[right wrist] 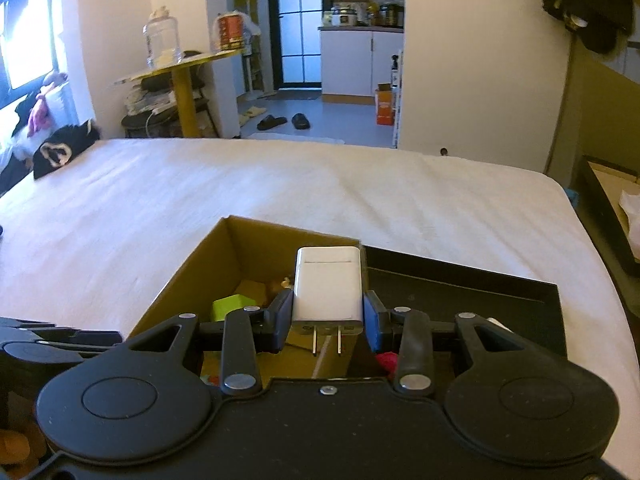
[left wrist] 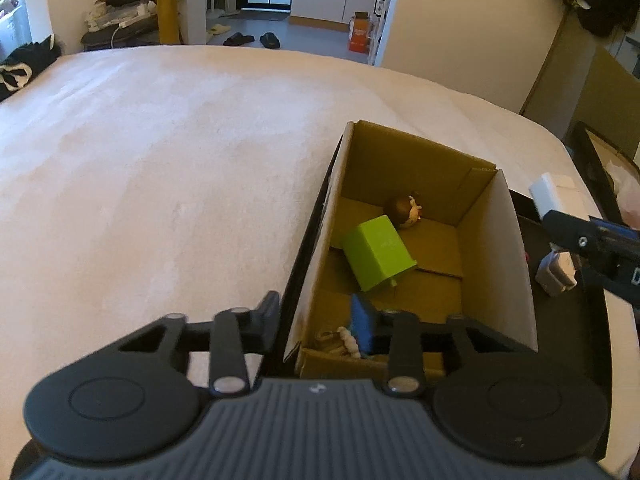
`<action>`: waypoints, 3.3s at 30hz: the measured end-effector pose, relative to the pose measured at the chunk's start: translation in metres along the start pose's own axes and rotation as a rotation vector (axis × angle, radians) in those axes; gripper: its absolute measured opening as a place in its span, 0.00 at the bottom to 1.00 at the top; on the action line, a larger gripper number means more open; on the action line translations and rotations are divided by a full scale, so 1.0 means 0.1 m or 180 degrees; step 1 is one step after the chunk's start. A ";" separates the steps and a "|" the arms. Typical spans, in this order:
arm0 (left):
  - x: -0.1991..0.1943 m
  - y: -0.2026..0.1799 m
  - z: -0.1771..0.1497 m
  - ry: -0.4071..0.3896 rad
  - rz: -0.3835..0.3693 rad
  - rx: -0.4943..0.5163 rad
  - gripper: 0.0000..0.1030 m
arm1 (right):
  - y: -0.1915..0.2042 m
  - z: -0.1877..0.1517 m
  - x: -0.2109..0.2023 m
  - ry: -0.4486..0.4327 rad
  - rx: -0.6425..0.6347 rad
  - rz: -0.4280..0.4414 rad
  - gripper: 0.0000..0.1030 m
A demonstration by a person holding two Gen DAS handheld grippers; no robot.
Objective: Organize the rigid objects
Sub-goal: 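Carry the white charger into the box and open the right tool, then move the right tool back to the white folded charger block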
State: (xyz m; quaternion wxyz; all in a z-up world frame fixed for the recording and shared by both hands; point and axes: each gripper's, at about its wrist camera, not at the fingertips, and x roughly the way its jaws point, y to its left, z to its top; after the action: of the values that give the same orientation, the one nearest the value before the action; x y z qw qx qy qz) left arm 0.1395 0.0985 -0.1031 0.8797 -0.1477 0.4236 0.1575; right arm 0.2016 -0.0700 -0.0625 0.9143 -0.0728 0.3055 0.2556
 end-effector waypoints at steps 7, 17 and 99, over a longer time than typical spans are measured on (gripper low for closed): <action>0.05 0.02 -0.01 0.0044 -0.0026 -0.0050 0.18 | 0.19 0.00 0.04 0.0124 -0.0155 0.0078 0.35; 0.05 0.08 -0.03 0.0018 -0.0065 -0.0093 0.12 | 0.37 -0.03 0.18 0.0341 -0.0392 0.0076 0.35; 0.16 -0.55 0.09 0.0009 0.1209 0.0234 0.75 | -1.49 -0.76 0.59 0.0011 0.1309 -0.0404 0.87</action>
State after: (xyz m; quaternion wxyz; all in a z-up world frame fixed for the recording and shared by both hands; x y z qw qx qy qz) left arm 0.1769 0.0548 -0.1038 0.8384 -0.0330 0.4505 0.3049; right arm 0.2787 -0.1947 -0.1618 0.9237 0.0958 0.3476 0.1296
